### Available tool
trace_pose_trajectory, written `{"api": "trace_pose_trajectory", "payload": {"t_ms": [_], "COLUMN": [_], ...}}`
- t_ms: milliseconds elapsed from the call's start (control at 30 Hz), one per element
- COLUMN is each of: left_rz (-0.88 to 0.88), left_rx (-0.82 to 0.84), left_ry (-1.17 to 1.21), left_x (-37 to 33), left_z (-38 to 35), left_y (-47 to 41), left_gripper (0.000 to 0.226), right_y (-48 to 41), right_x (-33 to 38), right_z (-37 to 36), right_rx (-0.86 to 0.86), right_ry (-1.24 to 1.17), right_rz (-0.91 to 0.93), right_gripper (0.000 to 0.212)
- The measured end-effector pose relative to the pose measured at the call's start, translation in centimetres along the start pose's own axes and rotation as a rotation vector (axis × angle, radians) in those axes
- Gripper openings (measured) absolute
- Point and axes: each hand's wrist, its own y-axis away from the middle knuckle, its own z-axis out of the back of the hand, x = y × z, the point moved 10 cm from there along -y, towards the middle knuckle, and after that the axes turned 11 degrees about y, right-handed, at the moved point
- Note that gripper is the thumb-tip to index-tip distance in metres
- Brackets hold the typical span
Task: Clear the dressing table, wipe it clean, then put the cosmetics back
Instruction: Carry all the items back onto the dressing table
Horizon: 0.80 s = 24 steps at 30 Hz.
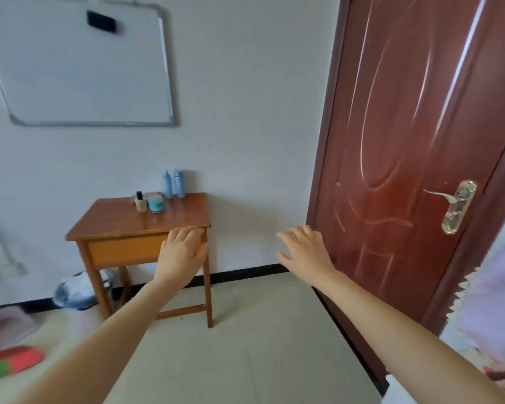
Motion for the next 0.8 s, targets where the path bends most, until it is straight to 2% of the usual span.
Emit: {"api": "trace_pose_trajectory", "payload": {"t_ms": [167, 433, 500, 600, 800], "left_rz": [0.104, 0.135, 0.140, 0.175, 0.208], "left_rx": [-0.116, -0.127, -0.151, -0.154, -0.174], "left_ry": [-0.085, -0.295, -0.292, -0.308, -0.343], "left_x": [7.0, 15.3, 17.3, 20.1, 24.6], "left_z": [12.2, 23.9, 25.9, 27.6, 29.7], "left_y": [0.9, 3.9, 4.5, 4.8, 2.7], "left_gripper": [0.039, 0.038, 0.045, 0.041, 0.045], "right_y": [-6.1, -9.3, -9.8, -11.0, -17.2], "right_x": [11.5, 27.5, 30.2, 33.0, 35.4], "right_z": [5.8, 9.7, 9.4, 9.0, 8.9], "right_rx": [-0.107, -0.155, -0.126, -0.096, -0.144], "right_ry": [-0.034, -0.104, -0.114, -0.122, -0.133], "right_rz": [0.138, 0.291, 0.313, 0.340, 0.343], "right_gripper": [0.046, 0.053, 0.055, 0.057, 0.049]}}
